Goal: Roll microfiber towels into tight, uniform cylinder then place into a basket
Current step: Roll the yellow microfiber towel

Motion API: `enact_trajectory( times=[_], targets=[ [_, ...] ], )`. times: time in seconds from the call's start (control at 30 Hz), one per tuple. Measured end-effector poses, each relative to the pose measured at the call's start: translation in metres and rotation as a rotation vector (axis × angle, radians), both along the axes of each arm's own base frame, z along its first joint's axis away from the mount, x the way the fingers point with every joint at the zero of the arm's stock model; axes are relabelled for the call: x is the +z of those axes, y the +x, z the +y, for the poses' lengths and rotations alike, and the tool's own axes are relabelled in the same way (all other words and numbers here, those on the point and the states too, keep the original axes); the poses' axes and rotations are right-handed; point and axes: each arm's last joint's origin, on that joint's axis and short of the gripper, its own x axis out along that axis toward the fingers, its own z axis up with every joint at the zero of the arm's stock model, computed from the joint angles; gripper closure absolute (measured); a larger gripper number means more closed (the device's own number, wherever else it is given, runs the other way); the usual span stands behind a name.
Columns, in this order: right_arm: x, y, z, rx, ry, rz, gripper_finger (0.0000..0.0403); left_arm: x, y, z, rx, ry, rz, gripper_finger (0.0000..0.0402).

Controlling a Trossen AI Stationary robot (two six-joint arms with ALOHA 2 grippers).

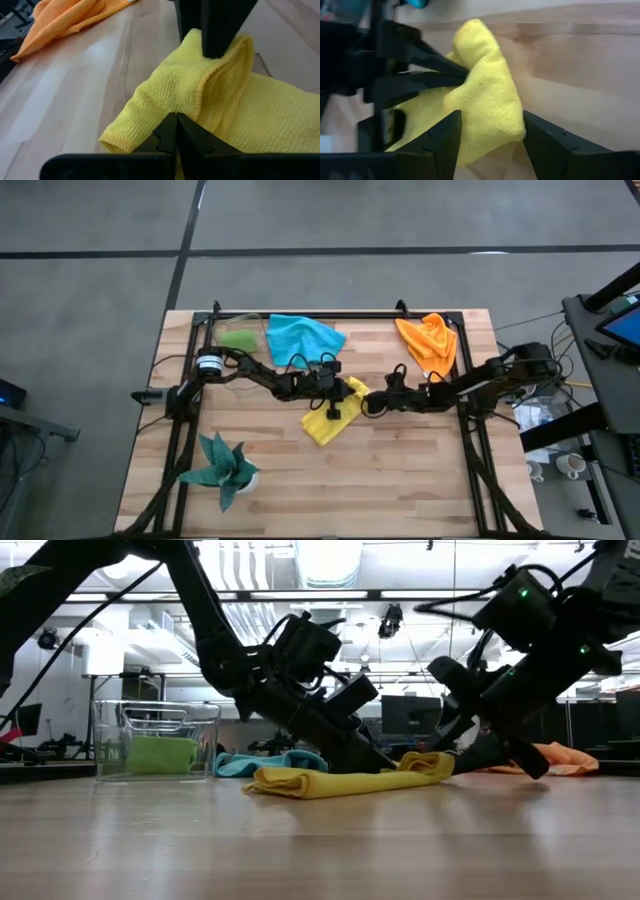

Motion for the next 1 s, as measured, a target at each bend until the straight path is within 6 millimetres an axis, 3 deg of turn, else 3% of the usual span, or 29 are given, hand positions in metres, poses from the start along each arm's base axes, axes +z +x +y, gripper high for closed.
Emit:
enact_trajectory(
  times=[0.17, 0.43, 0.63, 0.8, 1.0],
  targets=[
    [-0.003, -0.002, 0.0, 0.004, -0.014, 0.023, 0.0255, 0.0, 0.0, 0.003, 0.015, 0.015, 0.002, 0.0402],
    [-0.005, -0.002, -0.001, 0.043, -0.091, 0.063, 0.0379, 0.002, 0.0, 0.004, 0.019, 0.028, 0.0, 0.0402],
    [-0.006, -0.002, -0.002, 0.078, -0.184, 0.174, 0.0389, 0.022, -0.005, 0.004, 0.03, 0.068, 0.023, 0.0402],
    [0.003, 0.005, -0.001, 0.095, -0.341, 0.368, 0.039, 0.058, -0.012, 0.003, 0.033, 0.054, -0.001, 0.0402],
    [0.021, 0.015, 0.004, 0.092, -0.497, 0.511, 0.039, 0.08, -0.035, -0.001, 0.116, -0.152, -0.093, 0.0402]
  ],
)
